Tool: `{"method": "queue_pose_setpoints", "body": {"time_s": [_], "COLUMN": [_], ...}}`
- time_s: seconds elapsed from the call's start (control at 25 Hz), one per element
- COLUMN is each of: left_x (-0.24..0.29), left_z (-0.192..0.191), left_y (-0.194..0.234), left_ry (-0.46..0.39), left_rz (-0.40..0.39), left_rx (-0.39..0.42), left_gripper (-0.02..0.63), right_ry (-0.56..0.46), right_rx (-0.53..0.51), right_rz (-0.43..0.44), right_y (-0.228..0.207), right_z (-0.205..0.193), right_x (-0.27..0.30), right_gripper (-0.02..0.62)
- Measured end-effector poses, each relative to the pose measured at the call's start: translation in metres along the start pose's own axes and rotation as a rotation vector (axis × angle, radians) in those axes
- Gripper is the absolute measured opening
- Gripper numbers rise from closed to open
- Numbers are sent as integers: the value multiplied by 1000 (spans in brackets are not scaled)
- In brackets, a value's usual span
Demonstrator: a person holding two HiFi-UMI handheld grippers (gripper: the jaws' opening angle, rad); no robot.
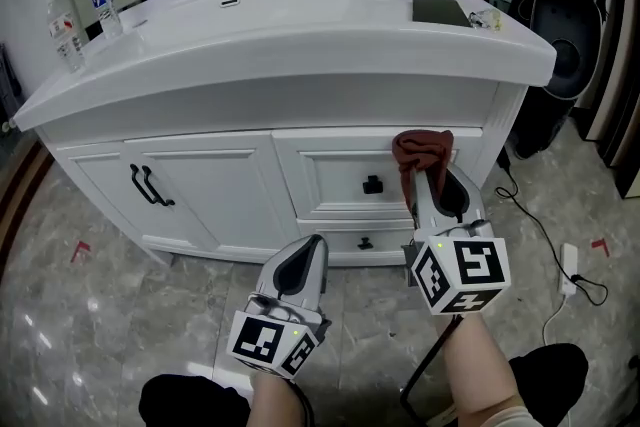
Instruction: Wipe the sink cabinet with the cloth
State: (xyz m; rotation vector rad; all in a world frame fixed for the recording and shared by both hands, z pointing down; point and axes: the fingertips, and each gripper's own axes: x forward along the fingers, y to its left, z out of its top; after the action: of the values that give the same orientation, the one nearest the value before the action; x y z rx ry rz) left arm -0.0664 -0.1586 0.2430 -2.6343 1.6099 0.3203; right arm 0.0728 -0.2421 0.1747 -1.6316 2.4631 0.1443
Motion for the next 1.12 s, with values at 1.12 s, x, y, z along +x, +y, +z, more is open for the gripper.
{"method": "queue_pose_setpoints", "body": {"time_s": [1.12], "left_x": [-52], "left_z": [-10], "left_y": [24], "left_ry": [48], "left_rz": [88], "left_rx": [75], "left_gripper": [0], "right_ry": [53], "right_rx": [143], "right_rz": [222], "right_y": [135], "right_z": [-53], "right_x": [12], "right_gripper": [81]}}
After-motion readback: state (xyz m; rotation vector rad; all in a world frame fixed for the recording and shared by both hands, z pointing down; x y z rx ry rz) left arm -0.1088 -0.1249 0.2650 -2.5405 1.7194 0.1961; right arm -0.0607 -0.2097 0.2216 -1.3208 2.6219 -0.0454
